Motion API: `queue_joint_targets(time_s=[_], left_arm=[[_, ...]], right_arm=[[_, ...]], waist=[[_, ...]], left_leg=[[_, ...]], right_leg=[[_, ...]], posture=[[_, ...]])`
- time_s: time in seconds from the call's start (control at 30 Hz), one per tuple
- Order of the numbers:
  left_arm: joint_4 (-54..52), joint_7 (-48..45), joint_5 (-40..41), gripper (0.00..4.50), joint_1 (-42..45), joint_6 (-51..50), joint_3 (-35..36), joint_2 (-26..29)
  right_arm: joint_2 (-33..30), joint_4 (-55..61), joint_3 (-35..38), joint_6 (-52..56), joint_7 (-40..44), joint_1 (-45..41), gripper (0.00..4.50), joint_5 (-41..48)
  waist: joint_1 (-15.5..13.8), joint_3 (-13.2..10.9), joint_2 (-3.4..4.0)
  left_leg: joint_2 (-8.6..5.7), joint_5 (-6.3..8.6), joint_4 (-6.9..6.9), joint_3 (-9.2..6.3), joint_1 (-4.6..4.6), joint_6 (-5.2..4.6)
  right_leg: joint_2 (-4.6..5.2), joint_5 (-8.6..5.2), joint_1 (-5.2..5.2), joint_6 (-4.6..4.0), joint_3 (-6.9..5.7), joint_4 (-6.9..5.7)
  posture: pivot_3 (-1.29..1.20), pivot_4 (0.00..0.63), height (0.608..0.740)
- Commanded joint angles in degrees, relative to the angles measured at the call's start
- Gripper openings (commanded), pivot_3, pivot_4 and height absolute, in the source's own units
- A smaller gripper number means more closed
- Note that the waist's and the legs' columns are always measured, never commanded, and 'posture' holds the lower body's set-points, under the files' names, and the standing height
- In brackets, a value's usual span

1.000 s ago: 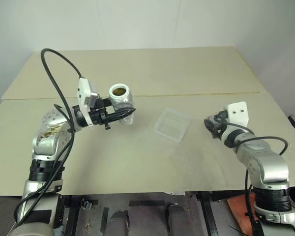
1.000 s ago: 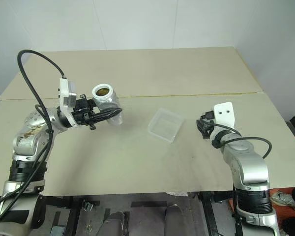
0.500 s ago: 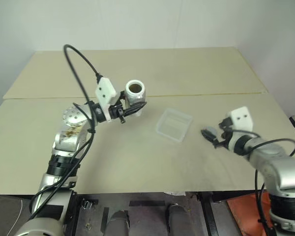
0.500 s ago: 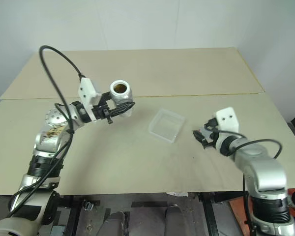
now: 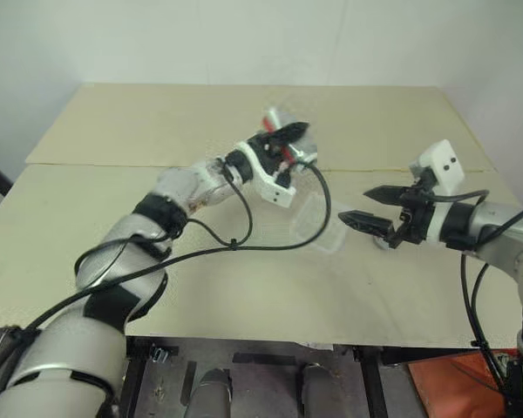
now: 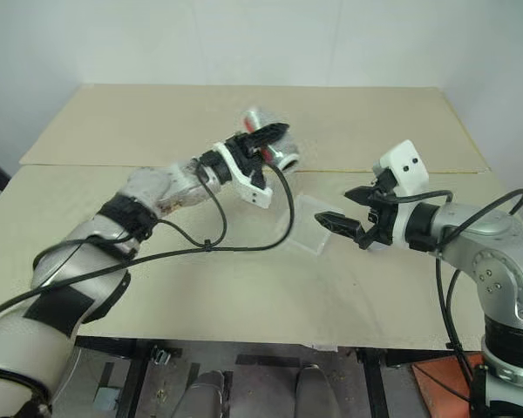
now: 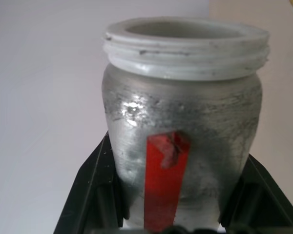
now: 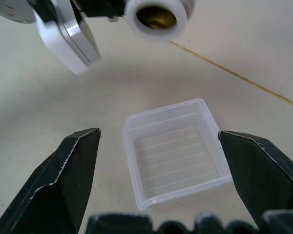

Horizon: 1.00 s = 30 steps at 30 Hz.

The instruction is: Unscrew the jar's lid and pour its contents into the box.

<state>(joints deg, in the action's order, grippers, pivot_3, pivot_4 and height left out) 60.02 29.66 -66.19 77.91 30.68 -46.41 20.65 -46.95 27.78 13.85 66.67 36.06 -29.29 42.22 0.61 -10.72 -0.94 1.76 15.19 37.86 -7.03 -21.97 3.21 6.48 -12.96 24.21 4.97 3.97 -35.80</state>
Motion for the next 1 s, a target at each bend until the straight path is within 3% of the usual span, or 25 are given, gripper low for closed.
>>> queue_joint_targets(time_s=[0.03,0.23,0.67,0.83,1.0], left_arm=[[5.41,7.45,-6.58,1.94,4.42,-2.92,-6.21,-4.3],[11.07,11.5,-12.26,1.94,7.06,-7.34,-13.8,-9.85],[12.91,13.22,-11.89,1.94,8.44,-9.81,-15.37,-11.67],[12.85,11.19,-7.34,1.94,7.54,-6.18,-11.99,-10.33],[11.87,0.44,8.79,1.94,3.37,3.45,1.14,-6.55]], right_arm=[[-0.3,2.04,1.03,-0.65,-1.69,-1.06,4.49,0.37],[0.52,4.08,3.24,0.42,-4.29,-0.45,4.49,2.79],[0.54,6.96,6.3,1.72,-9.34,1.75,4.49,8.04],[0.43,6.79,4.95,0.84,-9.52,1.78,4.49,7.85],[0.5,7.01,5.17,-0.45,-9.04,2.14,4.49,7.94]], waist=[[0.04,-0.01,-0.01],[0.16,-0.04,-0.05],[-0.02,-0.05,-0.06],[0.09,-0.05,-0.06],[0.3,-0.04,-0.05]], left_leg=[[0.0,0.0,0.0,0.01,-0.02,0.01],[0.0,-0.03,-0.01,0.02,-0.11,0.06],[0.0,-0.06,-0.01,0.04,-0.08,0.11],[0.0,-0.07,-0.01,0.04,-0.07,0.12],[0.01,-0.11,-0.01,0.05,-0.03,0.19]], right_leg=[[0.01,0.0,0.02,0.01,0.0,-0.02],[0.01,0.01,0.12,0.01,0.0,-0.05],[0.03,0.0,0.11,0.02,0.01,-0.07],[0.03,0.0,0.11,0.02,0.01,-0.07],[0.03,0.0,0.11,0.01,0.01,-0.08]], posture=[[0.0,0.15,0.74],[0.0,0.15,0.74],[0.0,0.15,0.74],[0.0,0.15,0.74],[0.0,0.15,0.74]])
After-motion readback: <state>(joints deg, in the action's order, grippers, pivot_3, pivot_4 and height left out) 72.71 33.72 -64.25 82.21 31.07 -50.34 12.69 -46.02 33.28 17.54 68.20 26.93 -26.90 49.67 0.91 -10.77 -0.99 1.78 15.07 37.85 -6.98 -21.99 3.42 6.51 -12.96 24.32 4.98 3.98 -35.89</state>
